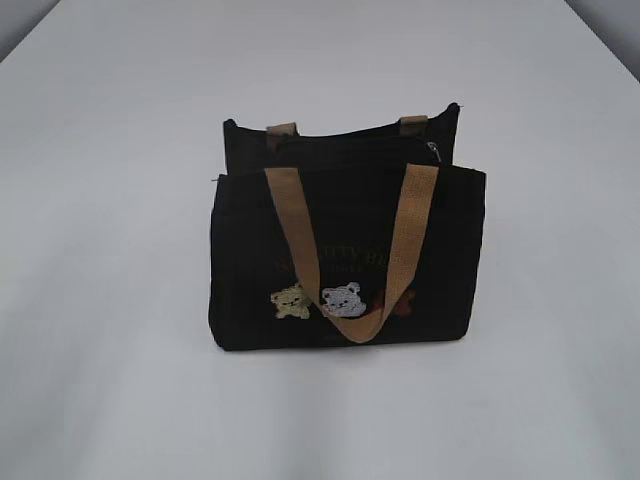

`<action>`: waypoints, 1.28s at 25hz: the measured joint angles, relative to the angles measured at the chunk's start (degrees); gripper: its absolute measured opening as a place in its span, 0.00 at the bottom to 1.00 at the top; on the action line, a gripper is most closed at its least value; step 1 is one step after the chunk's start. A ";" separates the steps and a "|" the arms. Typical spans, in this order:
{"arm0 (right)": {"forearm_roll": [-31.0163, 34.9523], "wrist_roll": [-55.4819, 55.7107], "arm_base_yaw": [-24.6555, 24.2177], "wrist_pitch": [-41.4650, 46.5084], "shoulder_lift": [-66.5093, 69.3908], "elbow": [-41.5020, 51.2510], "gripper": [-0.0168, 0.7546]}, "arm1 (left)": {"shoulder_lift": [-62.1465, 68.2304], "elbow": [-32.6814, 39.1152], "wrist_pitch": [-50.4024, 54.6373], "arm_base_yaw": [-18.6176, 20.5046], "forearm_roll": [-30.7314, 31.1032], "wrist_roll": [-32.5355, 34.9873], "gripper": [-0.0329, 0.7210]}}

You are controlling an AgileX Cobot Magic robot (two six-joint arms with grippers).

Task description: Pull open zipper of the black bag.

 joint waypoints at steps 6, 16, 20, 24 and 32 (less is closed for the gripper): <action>-0.68 2.49 0.00 0.75 -12.54 4.70 0.65 | -16.04 0.00 16.46 0.00 20.30 -17.37 0.48; -0.75 2.98 0.00 0.70 -20.28 4.87 0.65 | -27.40 0.02 28.30 2.57 31.12 -21.16 0.47; -0.75 3.04 0.00 0.70 -20.28 4.87 0.65 | -31.98 0.56 28.29 2.79 30.57 -21.11 0.44; -0.70 3.10 0.00 0.69 -20.28 4.87 0.64 | -35.28 0.56 28.38 2.79 30.45 -21.11 0.43; -0.70 3.10 0.00 0.69 -20.28 4.87 0.63 | -35.07 0.56 28.28 3.75 30.31 -21.11 0.37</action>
